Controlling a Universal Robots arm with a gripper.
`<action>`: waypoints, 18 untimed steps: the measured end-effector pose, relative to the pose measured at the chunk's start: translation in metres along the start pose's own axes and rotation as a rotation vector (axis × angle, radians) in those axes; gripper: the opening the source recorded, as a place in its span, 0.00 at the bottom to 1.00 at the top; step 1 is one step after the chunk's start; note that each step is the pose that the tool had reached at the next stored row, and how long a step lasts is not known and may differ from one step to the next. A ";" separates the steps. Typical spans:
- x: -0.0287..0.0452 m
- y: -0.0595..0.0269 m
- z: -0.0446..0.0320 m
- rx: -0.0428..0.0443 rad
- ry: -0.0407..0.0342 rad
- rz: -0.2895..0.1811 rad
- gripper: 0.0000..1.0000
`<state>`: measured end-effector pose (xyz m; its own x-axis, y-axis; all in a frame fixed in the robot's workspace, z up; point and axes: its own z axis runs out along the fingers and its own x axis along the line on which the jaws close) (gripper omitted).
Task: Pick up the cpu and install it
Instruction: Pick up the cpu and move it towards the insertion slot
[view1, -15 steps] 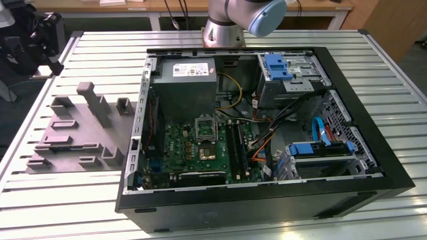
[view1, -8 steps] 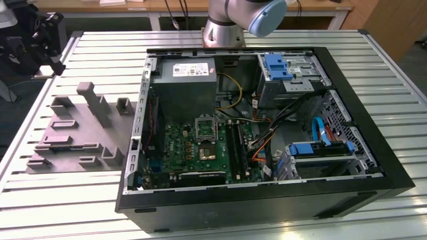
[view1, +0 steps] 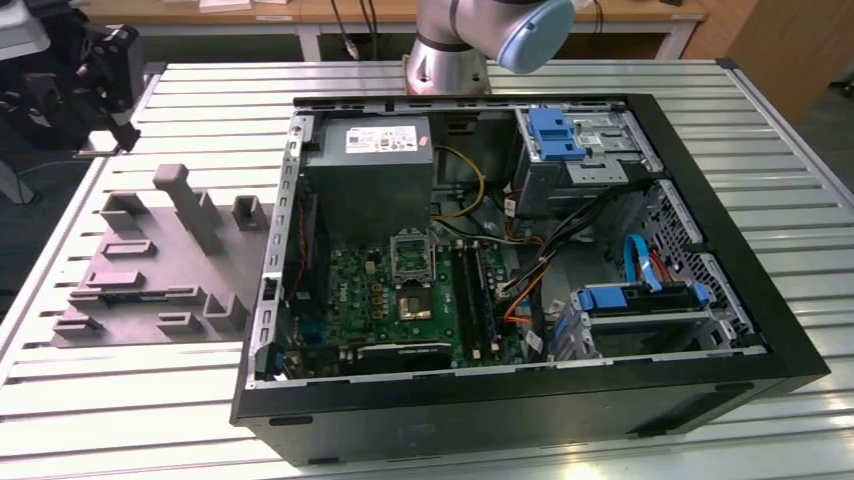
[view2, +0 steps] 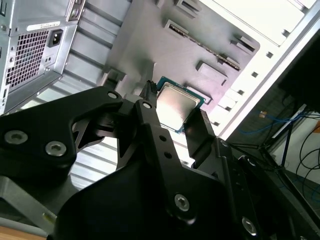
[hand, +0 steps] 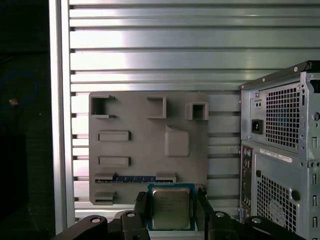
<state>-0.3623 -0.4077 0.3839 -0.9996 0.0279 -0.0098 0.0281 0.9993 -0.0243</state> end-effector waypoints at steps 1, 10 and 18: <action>-0.0016 0.0000 0.0000 0.0001 0.0000 0.000 0.47; -0.0141 0.0004 0.0002 -0.0005 0.0000 0.000 0.47; -0.0151 0.0002 -0.0054 -0.0106 0.0002 0.000 0.47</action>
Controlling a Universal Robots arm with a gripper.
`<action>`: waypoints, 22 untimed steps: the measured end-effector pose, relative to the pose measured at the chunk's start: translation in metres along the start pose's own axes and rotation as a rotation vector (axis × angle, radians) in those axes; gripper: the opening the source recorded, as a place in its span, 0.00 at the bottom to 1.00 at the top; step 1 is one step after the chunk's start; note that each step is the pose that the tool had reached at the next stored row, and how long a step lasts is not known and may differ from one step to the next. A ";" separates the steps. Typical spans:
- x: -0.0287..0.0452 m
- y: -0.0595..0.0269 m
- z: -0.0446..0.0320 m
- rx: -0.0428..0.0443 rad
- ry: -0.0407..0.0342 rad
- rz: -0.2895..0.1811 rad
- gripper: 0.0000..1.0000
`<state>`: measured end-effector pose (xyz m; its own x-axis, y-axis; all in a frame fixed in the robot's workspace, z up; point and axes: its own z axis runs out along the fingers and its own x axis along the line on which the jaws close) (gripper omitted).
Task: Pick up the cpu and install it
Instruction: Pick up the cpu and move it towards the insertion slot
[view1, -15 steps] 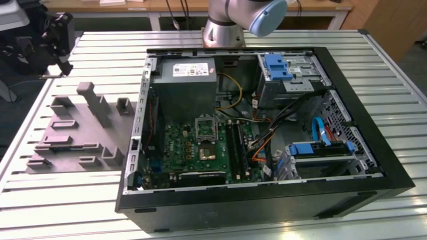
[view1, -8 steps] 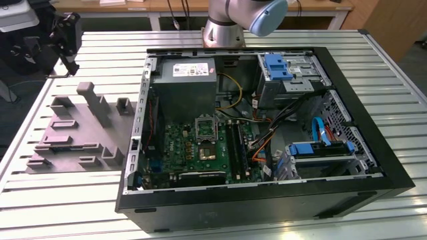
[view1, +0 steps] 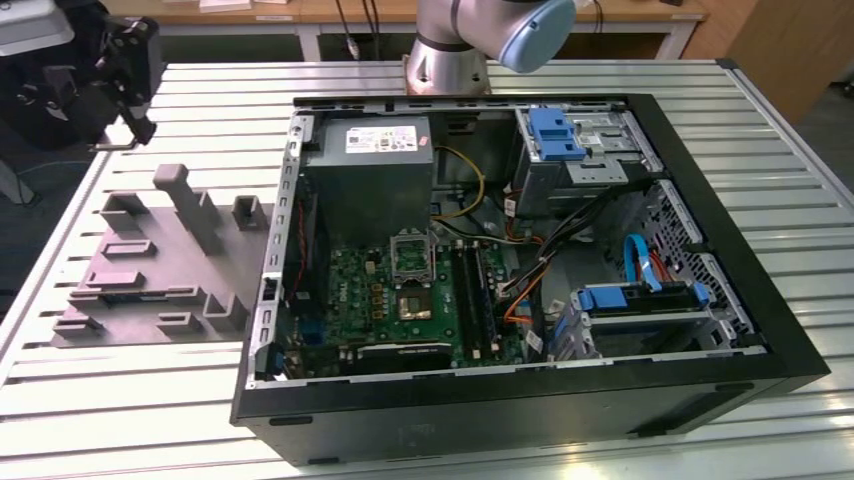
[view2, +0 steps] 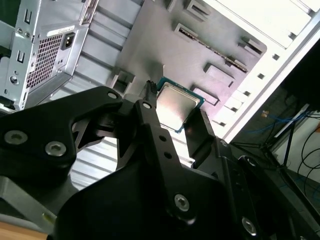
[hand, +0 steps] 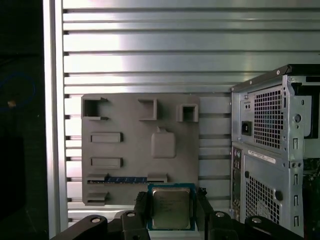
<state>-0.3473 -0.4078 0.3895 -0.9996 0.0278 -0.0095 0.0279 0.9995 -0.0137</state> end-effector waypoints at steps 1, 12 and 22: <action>-0.0009 0.0001 0.0000 -0.0028 0.0002 0.000 0.47; -0.0193 0.0005 0.0007 -0.0150 0.0006 0.000 0.47; -0.0308 -0.0029 0.0015 -0.0167 0.0018 0.000 0.47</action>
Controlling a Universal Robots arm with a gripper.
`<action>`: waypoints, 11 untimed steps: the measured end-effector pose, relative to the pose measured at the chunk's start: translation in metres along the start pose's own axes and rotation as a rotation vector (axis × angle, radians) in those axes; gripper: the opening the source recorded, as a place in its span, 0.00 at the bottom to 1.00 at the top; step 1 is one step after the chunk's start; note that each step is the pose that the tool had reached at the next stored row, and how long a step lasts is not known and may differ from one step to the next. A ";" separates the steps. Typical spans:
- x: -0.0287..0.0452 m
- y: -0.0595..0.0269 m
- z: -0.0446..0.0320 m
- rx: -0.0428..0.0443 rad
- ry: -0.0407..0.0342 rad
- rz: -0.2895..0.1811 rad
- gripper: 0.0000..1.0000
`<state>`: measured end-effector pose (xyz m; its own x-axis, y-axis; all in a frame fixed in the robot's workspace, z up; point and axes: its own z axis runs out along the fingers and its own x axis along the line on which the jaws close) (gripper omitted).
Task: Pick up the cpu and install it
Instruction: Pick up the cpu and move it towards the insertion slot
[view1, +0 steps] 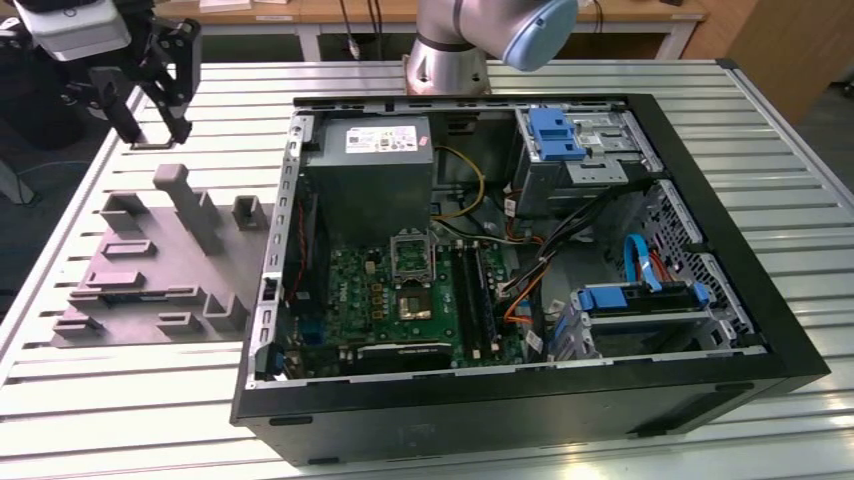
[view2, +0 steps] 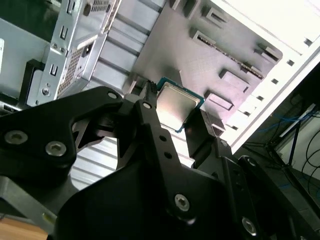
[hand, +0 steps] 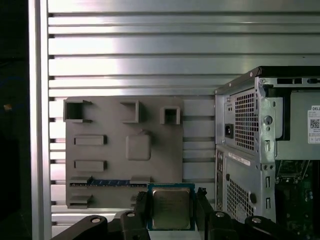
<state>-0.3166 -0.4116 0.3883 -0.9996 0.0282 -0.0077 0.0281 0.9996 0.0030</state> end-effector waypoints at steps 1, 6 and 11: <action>-0.0004 -0.0014 0.0001 -0.0001 0.0000 0.000 0.47; -0.0068 -0.0064 0.0001 0.0000 0.0000 0.000 0.47; -0.0155 -0.0072 0.0004 -0.0001 0.0000 0.000 0.47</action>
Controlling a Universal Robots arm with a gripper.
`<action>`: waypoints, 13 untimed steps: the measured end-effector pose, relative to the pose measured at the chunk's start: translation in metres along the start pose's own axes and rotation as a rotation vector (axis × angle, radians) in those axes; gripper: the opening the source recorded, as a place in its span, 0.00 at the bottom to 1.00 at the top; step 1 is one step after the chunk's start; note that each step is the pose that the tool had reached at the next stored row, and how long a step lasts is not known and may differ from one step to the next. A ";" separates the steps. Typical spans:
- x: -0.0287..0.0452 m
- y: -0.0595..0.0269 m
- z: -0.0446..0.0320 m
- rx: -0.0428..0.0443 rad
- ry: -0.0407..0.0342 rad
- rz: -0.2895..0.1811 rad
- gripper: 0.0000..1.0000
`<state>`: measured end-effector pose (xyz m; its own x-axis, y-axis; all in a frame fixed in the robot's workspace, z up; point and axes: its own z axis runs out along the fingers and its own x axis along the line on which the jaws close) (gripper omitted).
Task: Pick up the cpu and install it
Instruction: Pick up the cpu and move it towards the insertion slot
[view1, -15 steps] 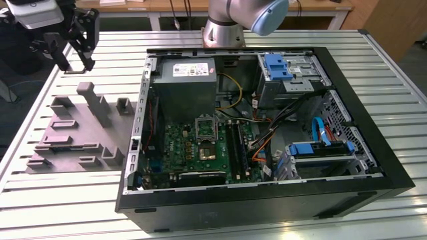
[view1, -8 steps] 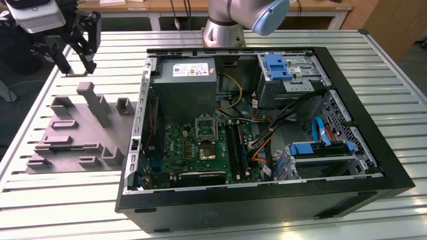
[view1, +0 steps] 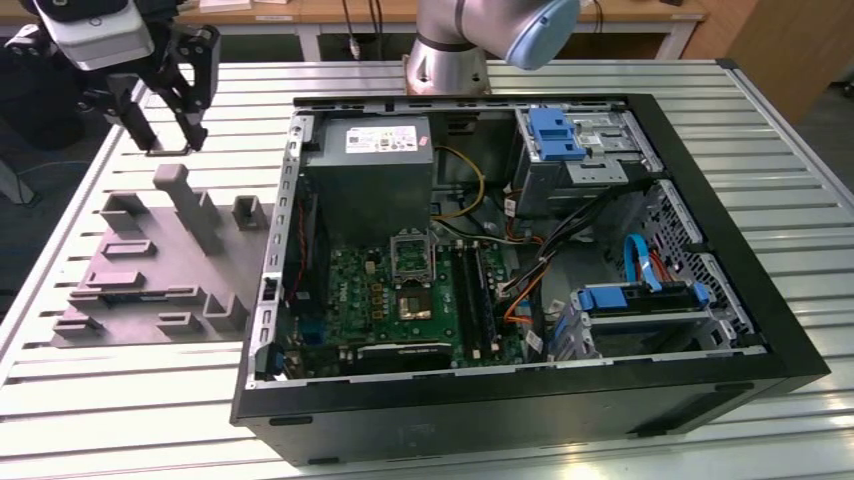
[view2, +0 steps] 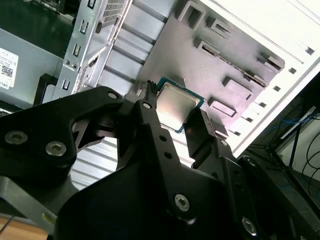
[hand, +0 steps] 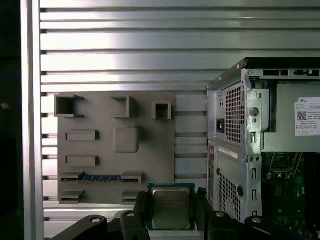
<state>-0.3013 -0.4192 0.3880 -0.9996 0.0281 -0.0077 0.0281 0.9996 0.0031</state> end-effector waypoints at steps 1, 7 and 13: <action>-0.0011 0.0000 0.0001 0.0000 0.0000 0.000 0.47; -0.0050 0.0001 0.0004 -0.0001 -0.0001 0.000 0.47; -0.0076 0.0002 0.0005 0.0000 0.0000 0.000 0.47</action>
<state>-0.2937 -0.4192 0.3876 -0.9996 0.0282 -0.0077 0.0281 0.9996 0.0031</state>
